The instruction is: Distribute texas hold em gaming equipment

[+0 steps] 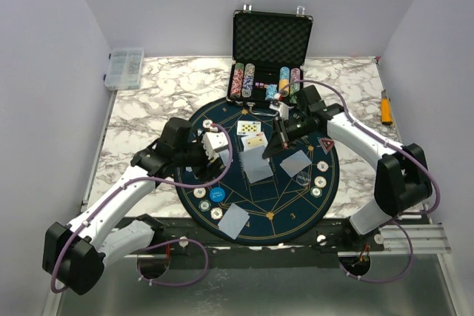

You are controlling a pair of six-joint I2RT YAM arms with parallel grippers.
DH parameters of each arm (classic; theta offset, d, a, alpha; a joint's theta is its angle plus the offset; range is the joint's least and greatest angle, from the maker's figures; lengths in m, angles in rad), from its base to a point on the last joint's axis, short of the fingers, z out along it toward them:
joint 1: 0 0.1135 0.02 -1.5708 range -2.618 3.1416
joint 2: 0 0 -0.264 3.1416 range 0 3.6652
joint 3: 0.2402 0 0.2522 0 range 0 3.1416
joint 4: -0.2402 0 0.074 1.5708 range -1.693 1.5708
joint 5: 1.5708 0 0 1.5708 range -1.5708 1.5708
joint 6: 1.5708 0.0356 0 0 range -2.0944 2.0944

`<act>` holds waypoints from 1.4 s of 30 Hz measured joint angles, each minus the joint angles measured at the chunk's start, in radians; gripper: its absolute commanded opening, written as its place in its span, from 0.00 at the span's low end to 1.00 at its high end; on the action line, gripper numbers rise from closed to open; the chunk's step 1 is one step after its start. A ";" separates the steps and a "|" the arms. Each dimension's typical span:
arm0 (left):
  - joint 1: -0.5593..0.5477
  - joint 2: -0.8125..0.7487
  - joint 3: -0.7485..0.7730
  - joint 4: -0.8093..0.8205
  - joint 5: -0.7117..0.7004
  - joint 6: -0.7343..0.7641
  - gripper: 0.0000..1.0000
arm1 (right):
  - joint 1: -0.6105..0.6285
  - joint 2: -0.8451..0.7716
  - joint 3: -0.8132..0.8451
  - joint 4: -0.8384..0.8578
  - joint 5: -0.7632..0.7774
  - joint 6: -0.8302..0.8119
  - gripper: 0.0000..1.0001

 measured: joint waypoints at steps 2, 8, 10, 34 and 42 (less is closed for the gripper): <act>0.025 -0.004 -0.002 0.000 0.000 -0.008 0.00 | -0.010 -0.024 -0.047 -0.022 0.008 -0.009 0.01; 0.048 -0.007 -0.005 0.000 0.001 -0.019 0.00 | -0.008 -0.035 -0.223 -0.018 0.048 0.016 0.01; 0.048 -0.008 -0.005 0.000 0.002 -0.023 0.00 | -0.008 -0.035 -0.280 -0.003 0.060 0.042 0.01; 0.050 -0.025 -0.050 0.008 0.016 -0.043 0.00 | -0.008 0.101 -0.333 0.092 0.247 0.113 0.62; 0.050 -0.026 -0.061 0.011 0.024 -0.028 0.00 | -0.001 0.021 -0.327 0.047 0.298 0.096 0.81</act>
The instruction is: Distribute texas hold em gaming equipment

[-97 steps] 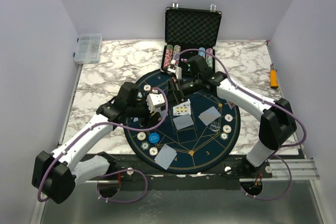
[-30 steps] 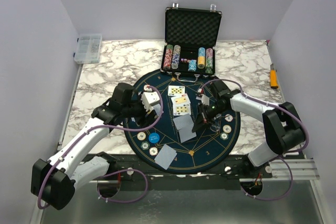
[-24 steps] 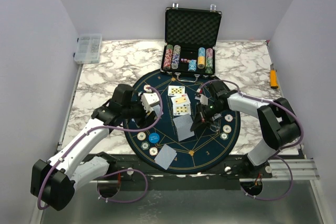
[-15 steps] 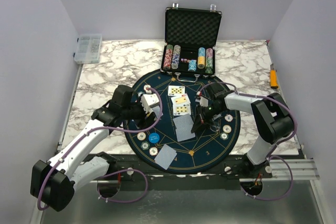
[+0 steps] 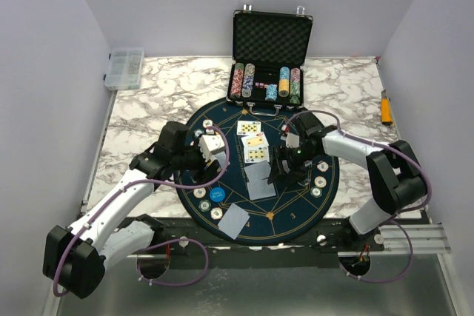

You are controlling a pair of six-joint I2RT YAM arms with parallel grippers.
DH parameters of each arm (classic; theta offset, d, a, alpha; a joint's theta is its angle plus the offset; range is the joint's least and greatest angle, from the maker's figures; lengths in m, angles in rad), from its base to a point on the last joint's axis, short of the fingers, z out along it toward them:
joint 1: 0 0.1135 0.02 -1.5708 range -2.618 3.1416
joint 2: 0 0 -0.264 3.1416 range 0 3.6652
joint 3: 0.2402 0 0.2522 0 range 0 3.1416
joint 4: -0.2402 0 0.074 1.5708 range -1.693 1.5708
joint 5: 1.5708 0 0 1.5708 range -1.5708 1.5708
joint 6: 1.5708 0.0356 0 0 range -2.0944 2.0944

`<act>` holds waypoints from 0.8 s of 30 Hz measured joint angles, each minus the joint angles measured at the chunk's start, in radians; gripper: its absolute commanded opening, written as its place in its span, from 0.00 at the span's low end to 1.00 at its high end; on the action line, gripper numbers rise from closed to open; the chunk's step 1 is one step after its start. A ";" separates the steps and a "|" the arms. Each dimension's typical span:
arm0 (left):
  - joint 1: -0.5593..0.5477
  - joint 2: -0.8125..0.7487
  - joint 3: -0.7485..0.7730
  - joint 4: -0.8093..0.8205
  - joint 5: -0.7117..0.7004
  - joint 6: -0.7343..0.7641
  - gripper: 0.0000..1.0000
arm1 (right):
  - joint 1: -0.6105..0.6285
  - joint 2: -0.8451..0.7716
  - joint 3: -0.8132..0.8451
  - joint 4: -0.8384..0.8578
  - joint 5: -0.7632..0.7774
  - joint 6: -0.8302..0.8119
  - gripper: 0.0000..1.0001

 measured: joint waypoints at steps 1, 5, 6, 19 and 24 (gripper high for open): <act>0.000 -0.001 0.000 0.000 0.002 0.005 0.00 | 0.000 -0.013 0.005 -0.013 0.003 -0.011 0.81; 0.000 -0.008 0.000 0.002 0.013 0.034 0.00 | 0.000 -0.086 0.066 -0.056 -0.022 -0.068 0.81; 0.000 -0.010 0.000 0.004 0.016 0.041 0.00 | 0.000 -0.108 0.087 -0.054 -0.037 -0.075 0.80; -0.059 0.017 0.018 0.107 0.022 0.086 0.00 | 0.034 -0.119 0.286 0.117 -0.201 0.019 0.09; -0.083 0.071 0.073 0.123 0.022 0.069 0.00 | 0.106 -0.097 0.335 0.117 -0.072 -0.010 0.01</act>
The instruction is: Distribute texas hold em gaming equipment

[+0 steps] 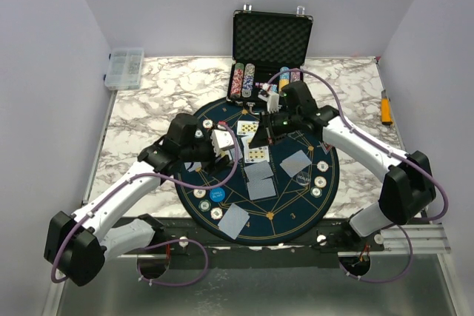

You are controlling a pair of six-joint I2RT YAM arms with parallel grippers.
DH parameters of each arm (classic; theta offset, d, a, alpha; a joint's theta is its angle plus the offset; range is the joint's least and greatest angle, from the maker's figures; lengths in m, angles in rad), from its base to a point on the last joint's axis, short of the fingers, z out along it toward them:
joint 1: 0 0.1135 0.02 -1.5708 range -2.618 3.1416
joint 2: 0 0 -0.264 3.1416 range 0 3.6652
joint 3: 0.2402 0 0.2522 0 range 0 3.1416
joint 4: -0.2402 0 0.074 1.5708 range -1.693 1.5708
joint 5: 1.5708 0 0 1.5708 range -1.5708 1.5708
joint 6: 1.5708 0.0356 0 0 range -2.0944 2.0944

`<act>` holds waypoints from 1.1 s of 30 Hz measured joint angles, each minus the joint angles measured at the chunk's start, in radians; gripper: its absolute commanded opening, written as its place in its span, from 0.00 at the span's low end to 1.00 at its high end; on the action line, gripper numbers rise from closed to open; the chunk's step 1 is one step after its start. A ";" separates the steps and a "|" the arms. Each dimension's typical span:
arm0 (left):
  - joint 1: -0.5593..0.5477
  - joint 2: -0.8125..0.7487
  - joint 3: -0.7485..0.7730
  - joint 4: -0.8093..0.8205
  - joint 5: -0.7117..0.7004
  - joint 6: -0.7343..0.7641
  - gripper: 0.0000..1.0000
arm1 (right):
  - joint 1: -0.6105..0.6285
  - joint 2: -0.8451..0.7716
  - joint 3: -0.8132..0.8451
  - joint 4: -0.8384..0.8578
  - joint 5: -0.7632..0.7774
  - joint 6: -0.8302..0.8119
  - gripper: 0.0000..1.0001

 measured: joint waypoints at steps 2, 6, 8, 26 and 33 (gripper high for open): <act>-0.009 0.015 0.017 0.008 0.000 -0.014 0.00 | 0.043 0.000 0.008 0.010 0.055 -0.017 0.01; -0.019 0.039 0.039 0.021 0.000 -0.050 0.00 | 0.111 -0.001 0.008 0.033 0.155 -0.047 0.01; -0.021 0.051 0.052 0.023 0.000 -0.068 0.00 | 0.144 -0.001 0.008 0.043 0.203 -0.065 0.01; -0.030 0.127 0.149 0.002 -0.008 -0.188 0.00 | 0.269 0.040 0.008 0.066 0.432 -0.148 0.01; -0.034 0.128 0.146 0.003 -0.014 -0.193 0.00 | 0.290 0.043 0.008 0.045 0.463 -0.187 0.12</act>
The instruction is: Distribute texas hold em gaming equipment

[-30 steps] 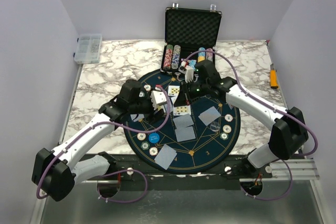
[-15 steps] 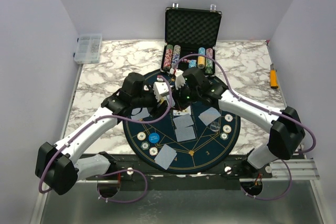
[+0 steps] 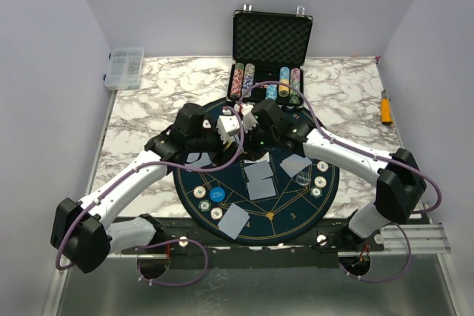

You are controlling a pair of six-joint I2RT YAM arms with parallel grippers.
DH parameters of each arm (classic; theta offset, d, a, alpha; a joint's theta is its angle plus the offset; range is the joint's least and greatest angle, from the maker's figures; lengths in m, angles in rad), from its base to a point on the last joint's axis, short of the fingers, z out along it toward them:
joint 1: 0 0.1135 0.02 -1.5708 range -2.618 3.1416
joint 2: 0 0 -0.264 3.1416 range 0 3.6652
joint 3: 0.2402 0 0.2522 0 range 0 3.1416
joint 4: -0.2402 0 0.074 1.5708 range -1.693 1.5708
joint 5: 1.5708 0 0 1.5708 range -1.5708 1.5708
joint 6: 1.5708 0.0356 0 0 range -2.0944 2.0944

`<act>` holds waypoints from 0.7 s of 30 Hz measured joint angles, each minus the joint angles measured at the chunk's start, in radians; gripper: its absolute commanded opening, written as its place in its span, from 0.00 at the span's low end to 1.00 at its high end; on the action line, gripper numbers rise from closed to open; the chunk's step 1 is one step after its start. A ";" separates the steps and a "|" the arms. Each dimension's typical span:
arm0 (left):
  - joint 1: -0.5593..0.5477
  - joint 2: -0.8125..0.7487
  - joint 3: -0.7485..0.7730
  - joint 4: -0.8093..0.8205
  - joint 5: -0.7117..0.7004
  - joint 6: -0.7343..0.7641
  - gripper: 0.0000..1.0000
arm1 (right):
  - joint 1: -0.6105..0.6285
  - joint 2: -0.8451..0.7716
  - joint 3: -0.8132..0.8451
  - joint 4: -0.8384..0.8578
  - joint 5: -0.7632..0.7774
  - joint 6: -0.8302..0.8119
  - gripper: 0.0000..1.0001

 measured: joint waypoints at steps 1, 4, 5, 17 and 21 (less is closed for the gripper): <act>0.003 -0.005 -0.007 0.008 0.001 0.004 0.00 | -0.006 0.000 0.000 -0.012 -0.002 -0.003 0.16; 0.012 -0.039 -0.045 0.031 0.001 0.029 0.00 | -0.044 0.000 0.000 -0.066 -0.036 -0.016 0.42; 0.014 -0.062 -0.066 0.034 0.001 0.044 0.00 | -0.066 0.000 0.000 -0.086 -0.049 -0.021 0.52; 0.019 -0.124 -0.141 0.030 0.002 0.196 0.00 | -0.236 -0.001 0.196 -0.168 -0.367 0.072 0.92; 0.019 -0.124 -0.141 0.029 0.002 0.207 0.00 | -0.235 0.036 0.188 -0.144 -0.524 0.122 0.92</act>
